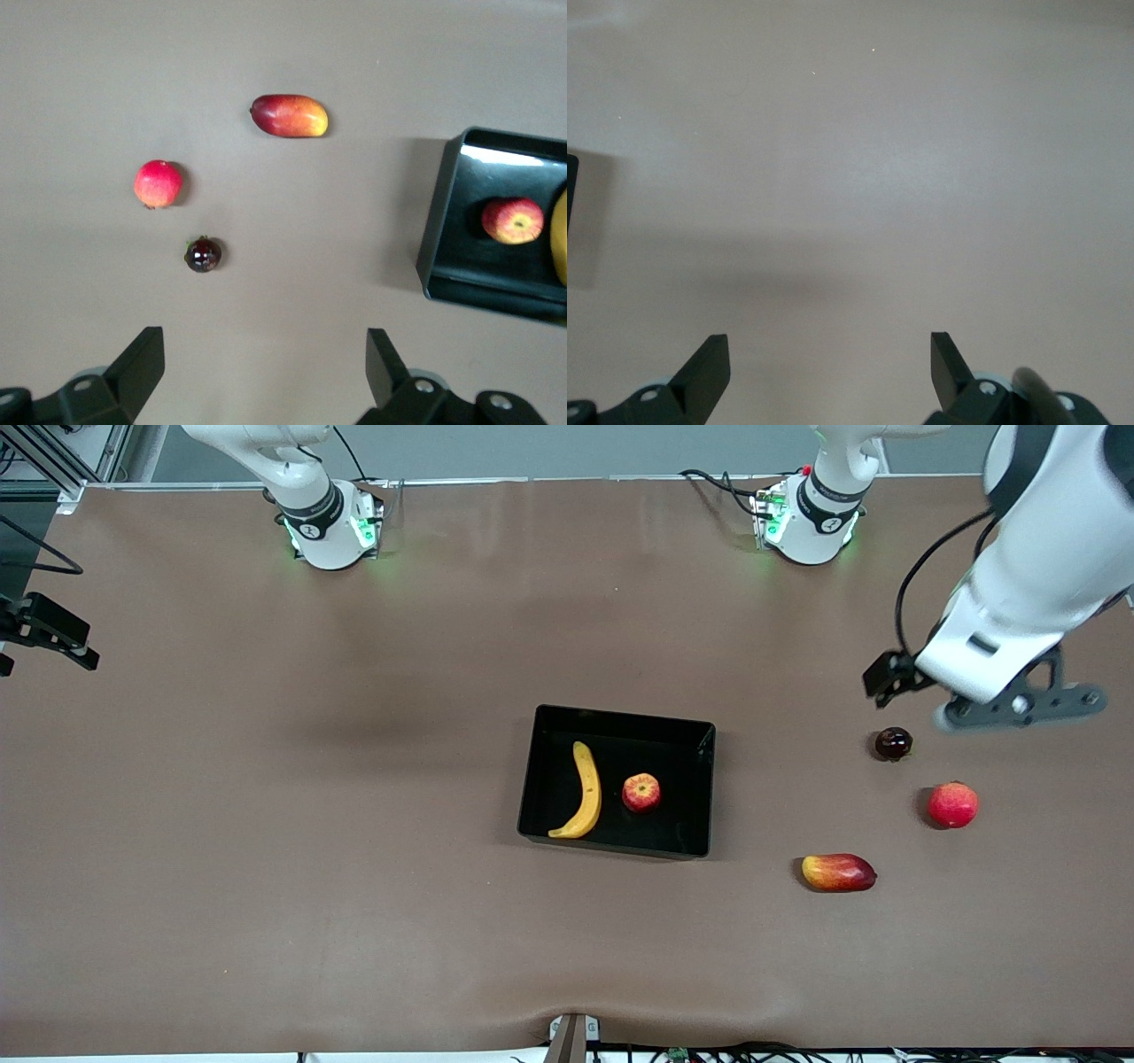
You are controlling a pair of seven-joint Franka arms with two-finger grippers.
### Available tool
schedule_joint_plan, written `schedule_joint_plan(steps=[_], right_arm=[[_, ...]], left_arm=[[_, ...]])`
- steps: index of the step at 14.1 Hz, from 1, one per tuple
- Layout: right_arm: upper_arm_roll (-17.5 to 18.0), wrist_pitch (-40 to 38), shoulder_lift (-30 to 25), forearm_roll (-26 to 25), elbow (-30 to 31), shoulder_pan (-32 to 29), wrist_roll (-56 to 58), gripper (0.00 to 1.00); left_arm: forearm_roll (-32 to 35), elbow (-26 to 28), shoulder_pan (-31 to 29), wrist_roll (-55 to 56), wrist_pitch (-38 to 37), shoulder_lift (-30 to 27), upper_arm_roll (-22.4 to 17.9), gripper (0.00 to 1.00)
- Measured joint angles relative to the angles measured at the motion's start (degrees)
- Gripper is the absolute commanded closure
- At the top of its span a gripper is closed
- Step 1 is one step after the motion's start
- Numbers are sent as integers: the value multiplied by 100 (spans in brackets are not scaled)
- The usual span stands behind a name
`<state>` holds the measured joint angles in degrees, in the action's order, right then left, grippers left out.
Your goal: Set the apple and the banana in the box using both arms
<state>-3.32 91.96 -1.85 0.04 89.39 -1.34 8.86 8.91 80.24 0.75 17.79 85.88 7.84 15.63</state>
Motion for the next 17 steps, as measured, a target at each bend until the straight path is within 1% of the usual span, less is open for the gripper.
schedule_joint_plan(steps=[1, 4, 6, 11, 17], right_arm=[[0, 0, 0, 0, 0, 0, -1, 0], [-1, 0, 0, 0, -1, 0, -9, 0], [-1, 0, 0, 0, -1, 0, -12, 0], [-2, 0, 0, 0, -1, 0, -21, 0], [-2, 0, 0, 0, -1, 0, -25, 0]], left_arm=[[-152, 212, -60, -129, 4, -238, -88, 0], [-603, 846, -85, -395, 57, -878, -546, 0], [-656, 1059, -96, -448, 95, -1085, -631, 0], [-661, 1212, -96, -448, 277, -1121, -623, 0], [-661, 1190, -118, -453, 308, -1121, -638, 0]])
